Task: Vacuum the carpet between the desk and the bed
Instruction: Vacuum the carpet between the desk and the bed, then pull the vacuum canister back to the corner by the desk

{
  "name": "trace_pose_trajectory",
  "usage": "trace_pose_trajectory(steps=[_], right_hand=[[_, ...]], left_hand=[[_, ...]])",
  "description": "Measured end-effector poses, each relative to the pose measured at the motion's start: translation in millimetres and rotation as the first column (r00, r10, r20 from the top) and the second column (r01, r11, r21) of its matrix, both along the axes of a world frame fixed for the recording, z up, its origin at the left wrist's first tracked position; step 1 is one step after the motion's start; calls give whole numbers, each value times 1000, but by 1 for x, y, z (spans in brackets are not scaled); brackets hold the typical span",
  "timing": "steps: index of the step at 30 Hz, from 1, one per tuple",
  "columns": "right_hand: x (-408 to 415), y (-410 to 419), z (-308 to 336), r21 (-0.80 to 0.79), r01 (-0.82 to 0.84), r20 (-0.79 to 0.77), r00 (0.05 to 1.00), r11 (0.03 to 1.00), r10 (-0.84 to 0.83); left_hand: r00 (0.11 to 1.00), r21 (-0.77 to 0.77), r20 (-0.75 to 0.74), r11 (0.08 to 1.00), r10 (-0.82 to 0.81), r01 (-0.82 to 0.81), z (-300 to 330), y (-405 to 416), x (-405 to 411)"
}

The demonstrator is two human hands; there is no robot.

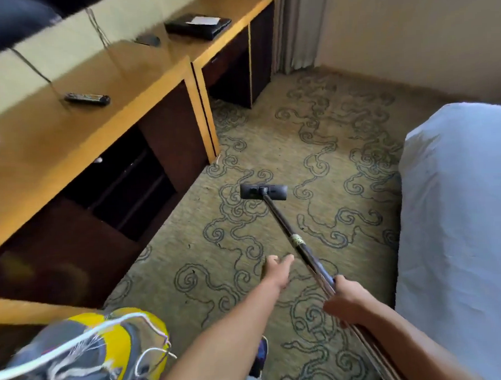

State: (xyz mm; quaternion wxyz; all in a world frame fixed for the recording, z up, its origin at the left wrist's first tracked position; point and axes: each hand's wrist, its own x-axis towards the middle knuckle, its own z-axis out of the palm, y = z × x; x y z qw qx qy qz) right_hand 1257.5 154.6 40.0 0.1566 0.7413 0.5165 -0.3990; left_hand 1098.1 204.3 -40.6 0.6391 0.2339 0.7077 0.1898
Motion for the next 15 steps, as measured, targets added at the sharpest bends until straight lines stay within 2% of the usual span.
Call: trace_pose_trajectory(steps=[2, 4, 9, 13, 15], right_hand=[[-7, 6, -2, -17, -56, -12, 998, 998, 56], [-13, 8, -2, -31, -117, -1, 993, 993, 117], [-21, -7, -1, -8, -186, -31, 982, 983, 186], [-21, -28, 0, 10, -236, -45, 971, 972, 237], [-19, -36, 0, 12, -262, -34, 964, 965, 262]], left_hand=[[976, 38, -217, 999, 33, -25, -4, -6, -46], [934, 48, -351, 997, 70, -56, -9, -14, -83], [892, 91, -401, 978, 207, -186, 9, -45, -123], [853, 119, -481, 979, 204, -167, 16, -82, -136], [815, 96, -559, 988, 152, -118, 15, -103, -145]])
